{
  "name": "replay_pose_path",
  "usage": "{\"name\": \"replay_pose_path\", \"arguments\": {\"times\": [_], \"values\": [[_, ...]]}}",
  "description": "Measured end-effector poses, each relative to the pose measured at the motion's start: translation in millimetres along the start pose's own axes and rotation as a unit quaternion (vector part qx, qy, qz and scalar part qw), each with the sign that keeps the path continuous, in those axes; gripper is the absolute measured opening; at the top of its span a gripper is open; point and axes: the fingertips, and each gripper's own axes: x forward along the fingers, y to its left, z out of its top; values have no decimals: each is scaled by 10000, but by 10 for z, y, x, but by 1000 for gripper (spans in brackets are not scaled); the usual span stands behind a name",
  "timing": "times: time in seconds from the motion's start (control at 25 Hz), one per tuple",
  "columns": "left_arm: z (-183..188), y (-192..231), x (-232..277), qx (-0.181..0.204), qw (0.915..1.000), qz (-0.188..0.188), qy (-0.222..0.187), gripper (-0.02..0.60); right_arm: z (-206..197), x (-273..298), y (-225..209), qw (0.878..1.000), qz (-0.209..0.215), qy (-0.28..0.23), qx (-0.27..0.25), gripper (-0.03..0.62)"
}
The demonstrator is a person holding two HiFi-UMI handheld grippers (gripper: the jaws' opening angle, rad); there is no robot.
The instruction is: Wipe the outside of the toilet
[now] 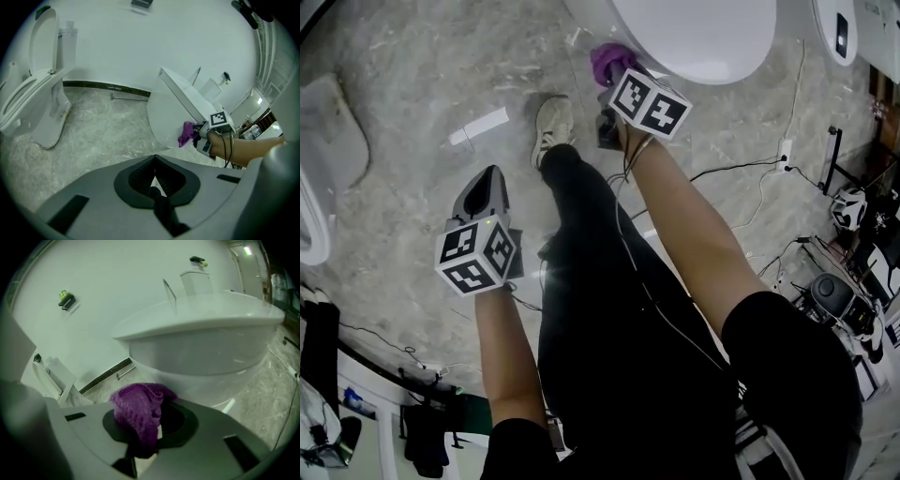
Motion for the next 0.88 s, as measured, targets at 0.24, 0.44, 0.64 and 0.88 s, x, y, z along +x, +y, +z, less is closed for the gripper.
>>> {"name": "replay_pose_path", "arguments": {"times": [0.24,0.44,0.64,0.88], "values": [[486,33,250,98,9997,-176,128,8,123,138,152,9979,-83,-89,634,74],[1081,86,418,143,9995,-225,186,8,265,297,285,9959,-223,13,879,74],[1625,51,506,374,9986,-280,249,8,308,341,350,9922,-346,127,1191,74],[1972,-10,625,495,9977,-365,292,8,375,391,363,9881,-465,97,1462,74]]}}
